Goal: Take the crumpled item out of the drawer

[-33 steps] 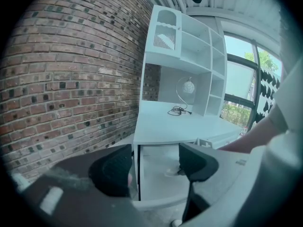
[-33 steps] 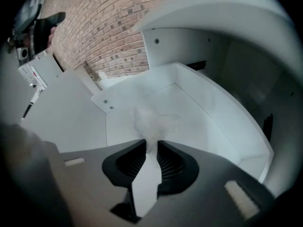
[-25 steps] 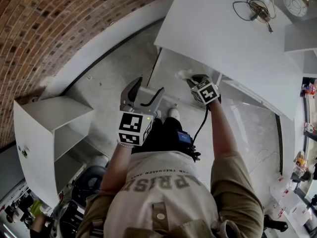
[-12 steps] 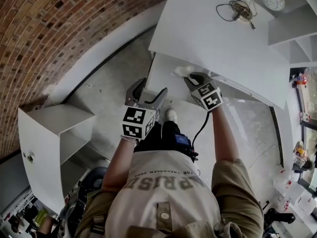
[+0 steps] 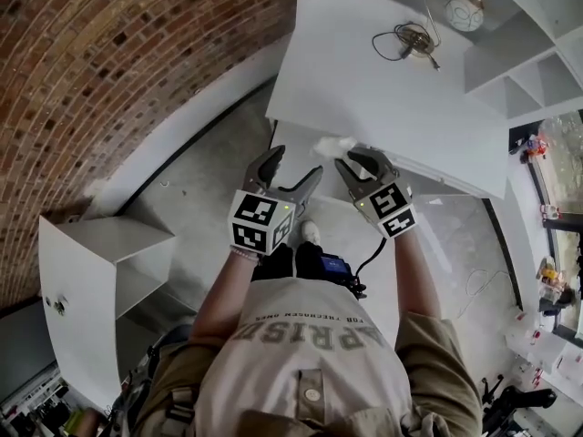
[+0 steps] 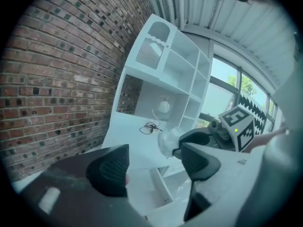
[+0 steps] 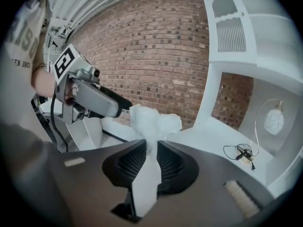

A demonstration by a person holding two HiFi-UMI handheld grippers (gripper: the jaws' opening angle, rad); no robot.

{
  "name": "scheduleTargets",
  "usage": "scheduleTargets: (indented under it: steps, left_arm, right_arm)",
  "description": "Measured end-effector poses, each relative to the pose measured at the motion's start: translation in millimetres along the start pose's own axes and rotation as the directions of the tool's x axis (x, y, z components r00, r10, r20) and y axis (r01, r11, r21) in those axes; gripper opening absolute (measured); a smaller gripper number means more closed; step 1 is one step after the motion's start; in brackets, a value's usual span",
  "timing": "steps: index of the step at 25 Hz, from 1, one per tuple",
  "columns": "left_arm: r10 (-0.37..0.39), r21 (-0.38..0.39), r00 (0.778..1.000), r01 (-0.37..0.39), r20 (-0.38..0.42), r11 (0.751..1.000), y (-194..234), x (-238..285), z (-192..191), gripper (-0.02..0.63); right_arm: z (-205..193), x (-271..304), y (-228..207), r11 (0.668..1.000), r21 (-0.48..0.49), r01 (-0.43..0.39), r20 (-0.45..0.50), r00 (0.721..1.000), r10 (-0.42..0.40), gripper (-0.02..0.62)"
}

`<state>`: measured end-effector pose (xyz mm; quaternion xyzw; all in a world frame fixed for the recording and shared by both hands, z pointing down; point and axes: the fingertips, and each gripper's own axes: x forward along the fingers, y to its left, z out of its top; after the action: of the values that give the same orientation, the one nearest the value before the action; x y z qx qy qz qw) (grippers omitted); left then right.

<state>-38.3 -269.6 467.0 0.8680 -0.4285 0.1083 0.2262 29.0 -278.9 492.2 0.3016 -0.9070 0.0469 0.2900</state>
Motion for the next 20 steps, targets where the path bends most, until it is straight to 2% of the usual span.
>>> scheduleTargets:
  steps: [4,10,16,18,20]
  left_arm:
    - [-0.066,-0.014,0.997,0.066,0.047,0.998,-21,-4,19,0.360]
    - [-0.157,-0.060,0.979,0.166,0.132,0.984,-51,-18,45,0.360]
    - [-0.200,-0.031,0.969,0.206,0.149,0.978,-75,-24,52,0.359]
    - [-0.199,-0.030,0.967,0.206,0.158,0.978,-78,-26,54,0.339]
    - [-0.192,-0.025,0.967,0.199,0.167,0.980,-81,-27,55,0.291]
  right_arm:
    - [24,-26,6,0.999,-0.043,0.029,0.060,0.998,-0.027,0.075]
    - [49,-61,23,0.991,-0.113,0.067,0.142,0.989,-0.051,0.075]
    - [64,-82,38,0.985,-0.153,0.078,0.206,0.977,-0.045,0.075]
    - [65,-83,41,0.985,-0.156,0.079,0.216,0.975,-0.044,0.075]
    - [65,-86,42,0.985,-0.151,0.080,0.224,0.973,-0.045,0.075]
